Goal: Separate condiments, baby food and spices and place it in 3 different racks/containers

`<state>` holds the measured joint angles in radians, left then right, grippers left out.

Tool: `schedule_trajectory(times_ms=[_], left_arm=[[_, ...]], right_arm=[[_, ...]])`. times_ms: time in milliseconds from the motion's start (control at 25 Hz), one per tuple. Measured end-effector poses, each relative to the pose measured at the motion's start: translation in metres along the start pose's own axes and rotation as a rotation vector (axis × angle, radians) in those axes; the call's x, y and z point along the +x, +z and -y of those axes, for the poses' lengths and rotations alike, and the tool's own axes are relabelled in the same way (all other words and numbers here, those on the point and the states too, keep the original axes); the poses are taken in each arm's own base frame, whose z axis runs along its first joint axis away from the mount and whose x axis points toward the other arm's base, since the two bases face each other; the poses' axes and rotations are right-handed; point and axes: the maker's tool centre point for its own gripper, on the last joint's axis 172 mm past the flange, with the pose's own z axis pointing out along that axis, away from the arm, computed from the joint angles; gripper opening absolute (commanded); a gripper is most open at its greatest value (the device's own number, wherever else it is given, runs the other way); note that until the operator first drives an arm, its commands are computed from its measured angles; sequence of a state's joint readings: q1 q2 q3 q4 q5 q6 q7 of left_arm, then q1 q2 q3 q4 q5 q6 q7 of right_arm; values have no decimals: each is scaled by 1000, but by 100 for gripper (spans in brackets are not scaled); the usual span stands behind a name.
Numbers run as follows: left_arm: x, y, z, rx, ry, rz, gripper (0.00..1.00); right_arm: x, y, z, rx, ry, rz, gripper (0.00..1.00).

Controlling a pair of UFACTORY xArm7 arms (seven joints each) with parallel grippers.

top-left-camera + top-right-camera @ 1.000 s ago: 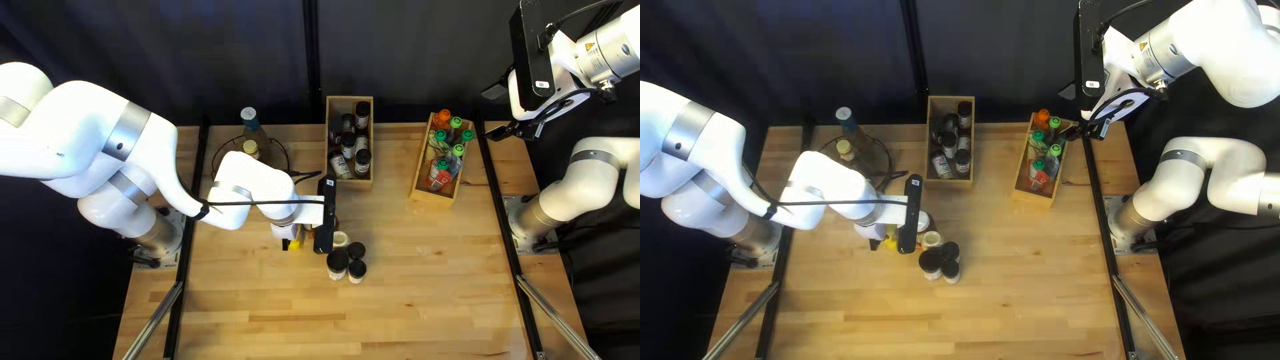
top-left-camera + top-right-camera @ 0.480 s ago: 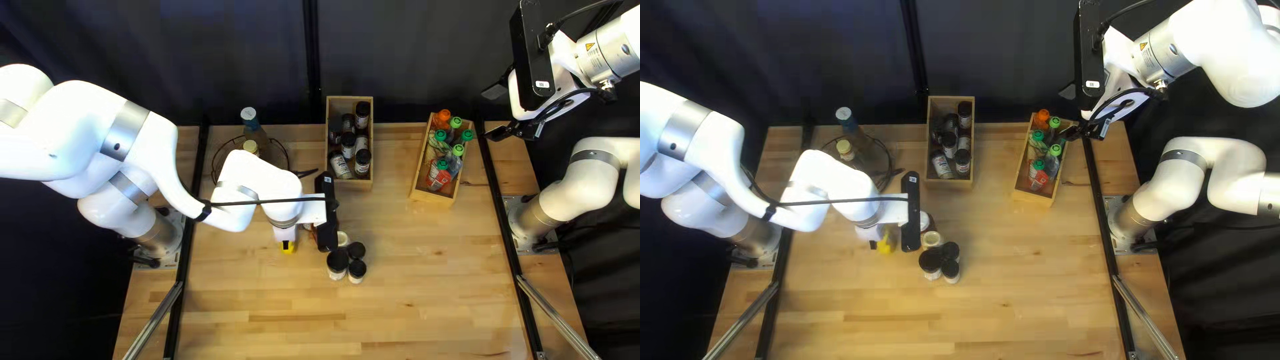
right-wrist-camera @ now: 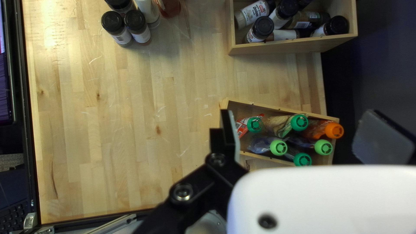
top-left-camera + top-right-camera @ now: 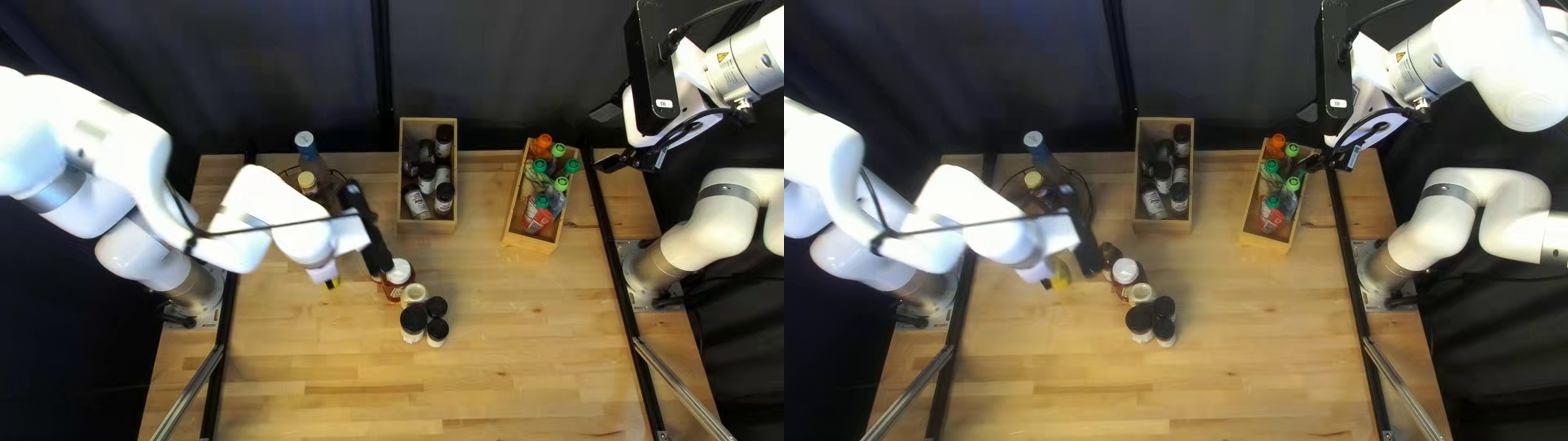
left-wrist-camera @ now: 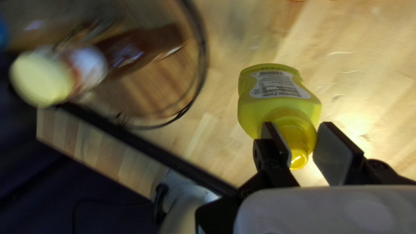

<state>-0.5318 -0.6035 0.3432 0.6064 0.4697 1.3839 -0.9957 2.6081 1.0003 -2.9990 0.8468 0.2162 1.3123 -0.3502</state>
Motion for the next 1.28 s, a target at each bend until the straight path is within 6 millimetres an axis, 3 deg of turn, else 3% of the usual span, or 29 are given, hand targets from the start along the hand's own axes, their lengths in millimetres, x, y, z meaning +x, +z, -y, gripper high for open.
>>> schedule_trajectory(times_ms=[440, 680, 760, 800, 840, 1120, 1280], left_arm=[[7, 33, 79, 17, -139, -7, 0], [11, 42, 84, 7, -154, -2, 0], [11, 39, 80, 6, -149, -2, 8], [11, 37, 79, 5, -145, -3, 73], [11, 34, 78, 5, -141, -3, 98], [6, 3, 58, 5, -96, -12, 100], [4, -31, 26, -2, -23, -32, 100]], right_arm=[[0, 0, 0, 0, 0, 0, 100], [0, 0, 0, 0, 0, 0, 100], [0, 0, 0, 0, 0, 0, 100], [0, 0, 0, 0, 0, 0, 100], [0, 0, 0, 0, 0, 0, 100], [0, 0, 0, 0, 0, 0, 100], [0, 0, 0, 0, 0, 0, 100]])
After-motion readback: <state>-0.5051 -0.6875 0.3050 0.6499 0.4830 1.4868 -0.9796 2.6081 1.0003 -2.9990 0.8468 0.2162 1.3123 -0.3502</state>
